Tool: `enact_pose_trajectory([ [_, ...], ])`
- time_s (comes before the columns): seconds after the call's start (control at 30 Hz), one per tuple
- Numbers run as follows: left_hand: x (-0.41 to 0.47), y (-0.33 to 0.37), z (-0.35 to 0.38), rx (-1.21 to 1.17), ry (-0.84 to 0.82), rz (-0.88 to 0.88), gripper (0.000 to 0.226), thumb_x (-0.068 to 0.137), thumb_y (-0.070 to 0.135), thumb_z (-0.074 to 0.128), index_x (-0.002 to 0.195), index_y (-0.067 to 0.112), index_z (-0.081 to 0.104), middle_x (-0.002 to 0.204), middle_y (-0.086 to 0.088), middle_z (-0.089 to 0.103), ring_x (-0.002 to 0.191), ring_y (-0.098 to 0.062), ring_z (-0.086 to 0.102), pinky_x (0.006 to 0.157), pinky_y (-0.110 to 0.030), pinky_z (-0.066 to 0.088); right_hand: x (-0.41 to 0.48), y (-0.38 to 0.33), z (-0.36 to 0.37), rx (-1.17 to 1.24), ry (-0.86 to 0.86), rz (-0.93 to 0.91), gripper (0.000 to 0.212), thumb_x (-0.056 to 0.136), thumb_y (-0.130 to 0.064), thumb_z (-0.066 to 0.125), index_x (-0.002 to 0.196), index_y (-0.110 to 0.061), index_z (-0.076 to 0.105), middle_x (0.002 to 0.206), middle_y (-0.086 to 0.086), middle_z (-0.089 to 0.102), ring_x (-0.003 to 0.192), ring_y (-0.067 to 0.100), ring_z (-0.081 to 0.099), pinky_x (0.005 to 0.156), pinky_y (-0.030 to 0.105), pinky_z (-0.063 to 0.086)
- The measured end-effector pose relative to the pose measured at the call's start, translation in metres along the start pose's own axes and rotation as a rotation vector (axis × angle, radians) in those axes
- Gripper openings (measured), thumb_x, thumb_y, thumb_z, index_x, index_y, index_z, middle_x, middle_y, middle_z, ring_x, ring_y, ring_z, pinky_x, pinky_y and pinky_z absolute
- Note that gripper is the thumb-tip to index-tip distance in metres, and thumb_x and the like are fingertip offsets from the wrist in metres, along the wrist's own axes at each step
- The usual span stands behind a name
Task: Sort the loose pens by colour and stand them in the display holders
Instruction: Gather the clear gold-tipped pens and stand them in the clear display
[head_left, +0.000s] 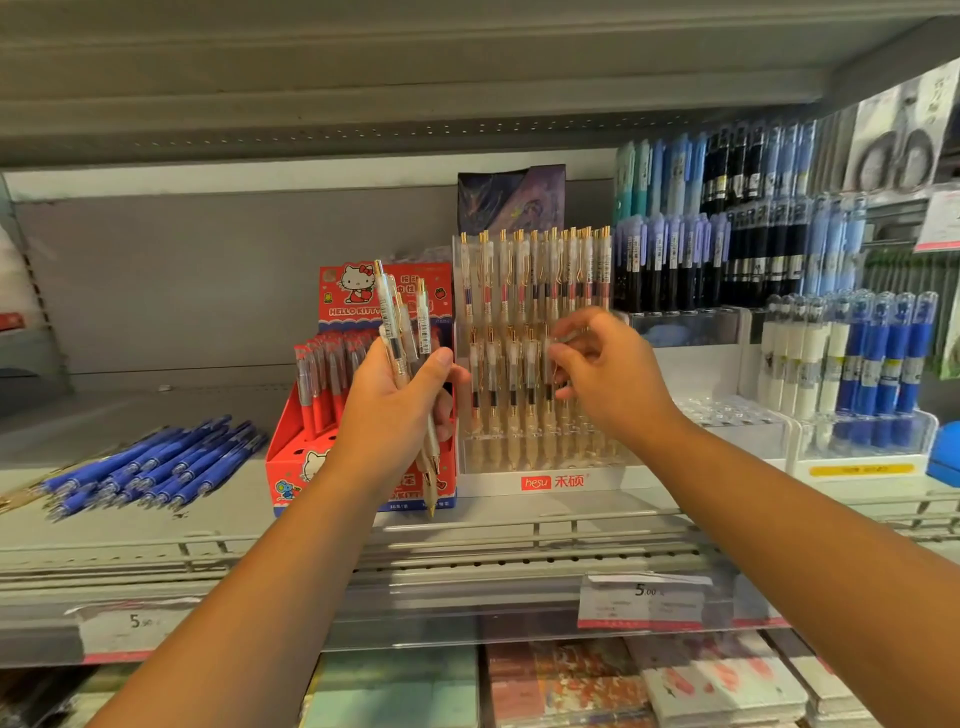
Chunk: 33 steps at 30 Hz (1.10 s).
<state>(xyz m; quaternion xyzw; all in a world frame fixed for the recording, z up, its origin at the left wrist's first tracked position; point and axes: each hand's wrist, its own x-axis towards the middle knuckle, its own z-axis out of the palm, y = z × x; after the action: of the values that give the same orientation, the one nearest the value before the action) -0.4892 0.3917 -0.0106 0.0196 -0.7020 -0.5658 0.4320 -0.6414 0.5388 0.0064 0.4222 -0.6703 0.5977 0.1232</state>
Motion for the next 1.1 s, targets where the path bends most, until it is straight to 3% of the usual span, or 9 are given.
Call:
enact_pose_trajectory([
  [0.1,0.001,-0.002,-0.002,0.009,0.005,-0.029,0.005,0.095,0.032,0.061,0.093,0.037,0.062,0.080,-0.011,0.069,0.056,-0.016,0.058,0.050,-0.030,0.048,-0.002,0.002,-0.002,-0.097,0.021,-0.032,0.010,0.092,-0.017,0.067,0.093,-0.026,0.063,0.085,-0.005,0.068,0.078,0.010,0.067,0.062,0.024,0.057],
  [0.27,0.001,0.000,0.000,0.012,-0.011,-0.009,0.013,0.096,0.029,0.062,0.091,0.041,0.062,0.072,-0.004,0.066,0.054,-0.016,0.057,0.049,-0.029,0.048,-0.004,0.002,-0.003,-0.180,0.070,-0.076,0.006,0.091,-0.024,0.068,0.093,-0.029,0.065,0.081,-0.016,0.063,0.074,-0.004,0.058,0.061,0.006,0.042],
  [0.43,-0.001,0.003,0.008,0.033,-0.046,0.023,0.008,0.097,0.024,0.061,0.100,0.031,0.059,0.072,0.000,0.065,0.055,-0.015,0.056,0.050,-0.026,0.048,-0.007,-0.002,0.001,-0.273,0.144,-0.107,0.013,0.093,-0.025,0.060,0.105,-0.022,0.065,0.099,-0.004,0.060,0.088,0.005,0.055,0.079,0.026,0.049],
  [0.53,-0.002,0.005,0.014,0.102,-0.065,0.065,0.013,0.095,0.027,0.063,0.105,0.035,0.059,0.072,0.006,0.066,0.056,-0.012,0.057,0.052,-0.027,0.051,-0.012,-0.013,0.002,-0.200,0.175,-0.255,0.021,0.092,-0.022,0.060,0.112,-0.018,0.063,0.103,-0.005,0.060,0.101,0.015,0.055,0.088,0.035,0.050],
  [0.63,0.000,0.007,0.021,0.133,-0.114,0.107,0.019,0.094,0.029,0.065,0.108,0.041,0.058,0.074,0.012,0.068,0.059,-0.009,0.059,0.055,-0.031,0.054,-0.018,-0.024,0.006,-0.034,0.042,-0.320,0.028,0.094,-0.021,0.059,0.122,-0.019,0.060,0.109,-0.009,0.065,0.104,0.005,0.059,0.088,0.025,0.051],
  [0.77,0.001,0.010,0.033,0.165,-0.159,0.140,0.031,0.093,0.031,0.066,0.122,0.036,0.056,0.084,0.019,0.065,0.072,-0.002,0.059,0.066,-0.029,0.047,-0.022,-0.034,0.014,0.221,-0.090,-0.243,0.034,0.093,-0.015,0.064,0.125,-0.023,0.057,0.110,-0.006,0.069,0.106,0.005,0.064,0.083,0.022,0.055],
  [0.9,-0.001,0.012,0.039,0.217,-0.177,0.133,0.034,0.093,0.027,0.067,0.123,0.036,0.053,0.082,0.018,0.067,0.069,-0.003,0.062,0.059,-0.025,0.049,-0.019,-0.041,0.014,0.319,-0.033,-0.183,0.034,0.090,-0.012,0.068,0.123,-0.017,0.062,0.096,-0.002,0.074,0.092,0.009,0.070,0.080,0.025,0.057],
  [1.03,-0.003,0.016,0.043,0.098,-0.145,0.083,0.028,0.094,0.018,0.065,0.116,0.033,0.055,0.090,0.007,0.071,0.070,-0.010,0.068,0.055,-0.025,0.055,-0.014,-0.038,0.008,0.377,0.025,-0.097,0.027,0.089,-0.017,0.070,0.114,-0.021,0.061,0.084,0.003,0.075,0.086,0.016,0.073,0.085,0.040,0.058],
  [1.1,-0.005,0.016,0.044,0.021,-0.146,0.027,0.017,0.097,0.015,0.061,0.109,0.025,0.055,0.085,0.000,0.071,0.068,-0.015,0.067,0.056,-0.029,0.055,-0.013,-0.034,0.005,0.450,0.062,-0.038,0.023,0.090,-0.014,0.068,0.111,-0.017,0.059,0.083,0.005,0.076,0.083,0.019,0.074,0.077,0.036,0.060],
])
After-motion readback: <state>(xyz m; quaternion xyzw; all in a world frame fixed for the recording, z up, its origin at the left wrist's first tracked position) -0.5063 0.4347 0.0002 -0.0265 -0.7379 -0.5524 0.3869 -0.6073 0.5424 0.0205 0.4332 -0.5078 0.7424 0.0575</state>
